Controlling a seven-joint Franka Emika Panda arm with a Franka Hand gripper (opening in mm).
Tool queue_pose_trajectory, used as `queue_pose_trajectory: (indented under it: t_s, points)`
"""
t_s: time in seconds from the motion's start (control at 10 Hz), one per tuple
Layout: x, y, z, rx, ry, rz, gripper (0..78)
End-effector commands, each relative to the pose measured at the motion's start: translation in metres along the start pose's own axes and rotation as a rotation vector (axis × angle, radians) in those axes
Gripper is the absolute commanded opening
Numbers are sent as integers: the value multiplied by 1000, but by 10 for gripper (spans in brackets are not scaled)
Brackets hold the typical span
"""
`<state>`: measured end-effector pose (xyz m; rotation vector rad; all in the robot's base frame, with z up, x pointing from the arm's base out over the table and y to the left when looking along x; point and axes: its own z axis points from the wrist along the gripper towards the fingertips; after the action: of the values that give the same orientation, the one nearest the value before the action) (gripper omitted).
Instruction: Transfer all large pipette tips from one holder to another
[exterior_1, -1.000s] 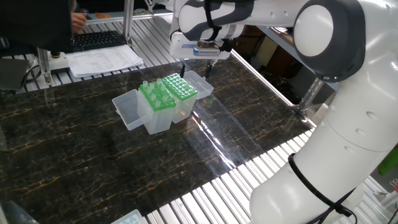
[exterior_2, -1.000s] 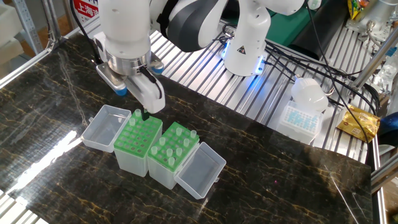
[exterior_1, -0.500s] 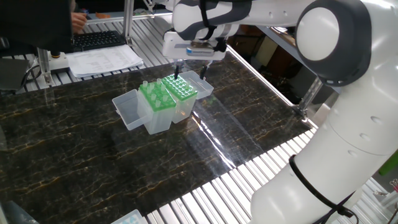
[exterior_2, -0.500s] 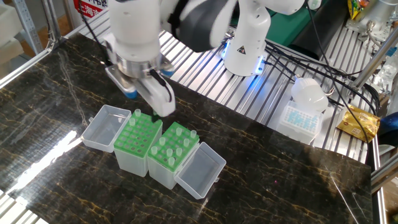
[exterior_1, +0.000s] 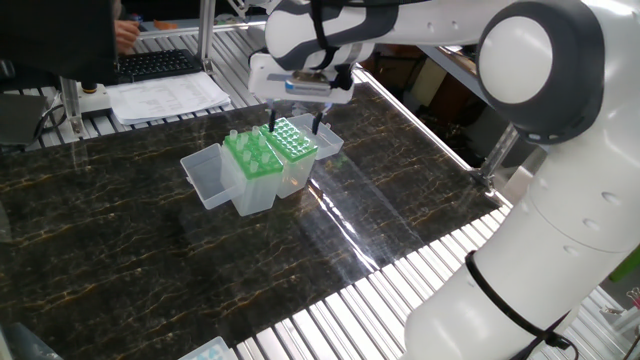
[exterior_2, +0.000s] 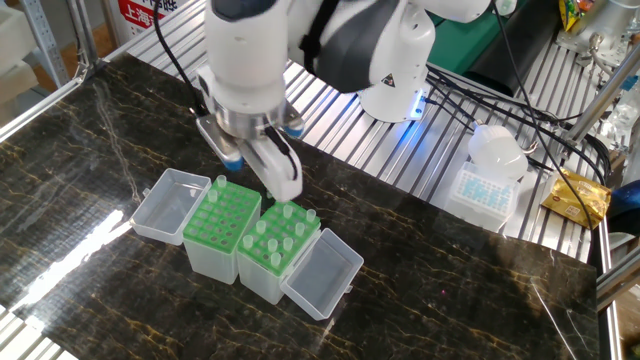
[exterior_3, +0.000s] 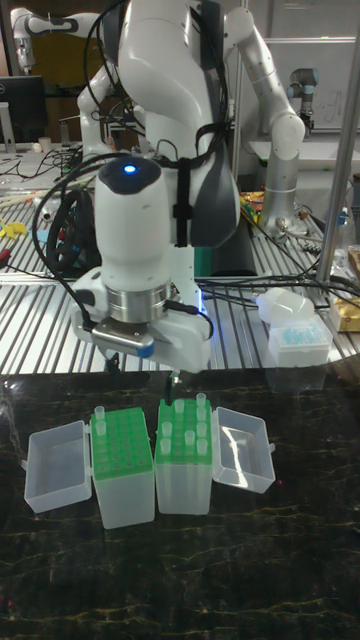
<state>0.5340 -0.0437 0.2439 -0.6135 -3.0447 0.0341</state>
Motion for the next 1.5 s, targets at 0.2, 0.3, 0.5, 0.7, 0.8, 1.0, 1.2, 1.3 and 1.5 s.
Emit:
queue_pose_trajectory:
  t_s: [0.2, 0.3, 0.5, 0.7, 0.8, 1.0, 1.2, 1.3, 1.5]
  points:
    - [1, 11, 8, -6, -4, 107, 774]
    - [-1, 12, 8, -6, -6, 145, 774]
    - [-3, 14, 10, -10, -5, 178, 774]
    - [-5, 18, 12, -13, -11, 201, 774]
    - [-5, 20, 13, -13, -11, 208, 774]
    - [-10, 26, 15, -15, -16, 237, 774]
    - [-12, 28, 17, -13, -24, 248, 774]
    - [-12, 29, 18, -11, -27, 254, 774]
    - [-13, 29, 21, -19, -35, 271, 774]
